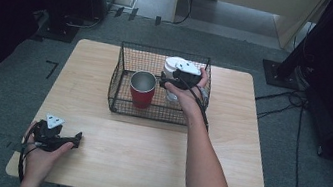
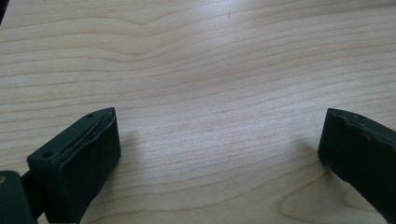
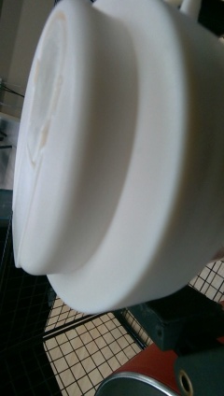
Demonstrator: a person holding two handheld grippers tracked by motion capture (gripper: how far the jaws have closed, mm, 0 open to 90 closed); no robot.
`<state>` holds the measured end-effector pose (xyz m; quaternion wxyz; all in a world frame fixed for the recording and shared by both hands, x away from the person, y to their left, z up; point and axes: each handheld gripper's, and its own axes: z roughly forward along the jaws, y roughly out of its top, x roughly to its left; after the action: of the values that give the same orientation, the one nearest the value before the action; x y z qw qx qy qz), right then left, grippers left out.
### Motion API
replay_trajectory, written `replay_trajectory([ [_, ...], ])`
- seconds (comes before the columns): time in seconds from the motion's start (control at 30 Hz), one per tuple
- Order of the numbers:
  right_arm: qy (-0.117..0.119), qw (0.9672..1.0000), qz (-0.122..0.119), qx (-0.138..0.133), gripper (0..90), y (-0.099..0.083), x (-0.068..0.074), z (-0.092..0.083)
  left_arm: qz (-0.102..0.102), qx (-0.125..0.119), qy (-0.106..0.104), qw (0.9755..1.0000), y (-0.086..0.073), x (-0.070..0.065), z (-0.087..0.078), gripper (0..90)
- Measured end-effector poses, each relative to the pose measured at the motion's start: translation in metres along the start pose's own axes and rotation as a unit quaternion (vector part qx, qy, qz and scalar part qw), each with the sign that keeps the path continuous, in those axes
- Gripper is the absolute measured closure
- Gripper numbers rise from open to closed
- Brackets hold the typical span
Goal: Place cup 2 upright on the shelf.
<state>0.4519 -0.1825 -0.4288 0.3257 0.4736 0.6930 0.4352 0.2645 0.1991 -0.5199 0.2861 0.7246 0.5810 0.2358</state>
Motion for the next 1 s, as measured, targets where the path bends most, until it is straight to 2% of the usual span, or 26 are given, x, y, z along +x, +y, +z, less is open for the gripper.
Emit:
replay_trajectory([
  [0.3,-0.021,0.9993,0.027,-0.014,4.4,-0.006,-0.008,-0.004,0.0,0.0,0.0,1.0,0.0,0.0,0.0,0.0],
  [0.37,-0.021,0.9994,0.019,-0.019,4.4,-0.007,-0.009,-0.006,0.0,0.0,0.0,1.0,0.0,0.0,0.0,0.0],
  [0.63,-0.019,0.9992,0.019,-0.031,4.4,-0.008,-0.009,-0.009,0.0,0.0,0.0,1.0,0.0,0.0,0.0,0.0],
  [0.87,-0.018,0.9996,0.003,-0.021,0.0,-0.006,-0.006,-0.01,0.0,0.0,0.0,1.0,0.0,0.0,0.0,0.0],
  [1.0,-0.015,0.9996,0.008,-0.023,0.0,-0.005,-0.007,-0.01,0.0,0.0,0.0,1.0,0.0,0.0,0.0,0.0],
])
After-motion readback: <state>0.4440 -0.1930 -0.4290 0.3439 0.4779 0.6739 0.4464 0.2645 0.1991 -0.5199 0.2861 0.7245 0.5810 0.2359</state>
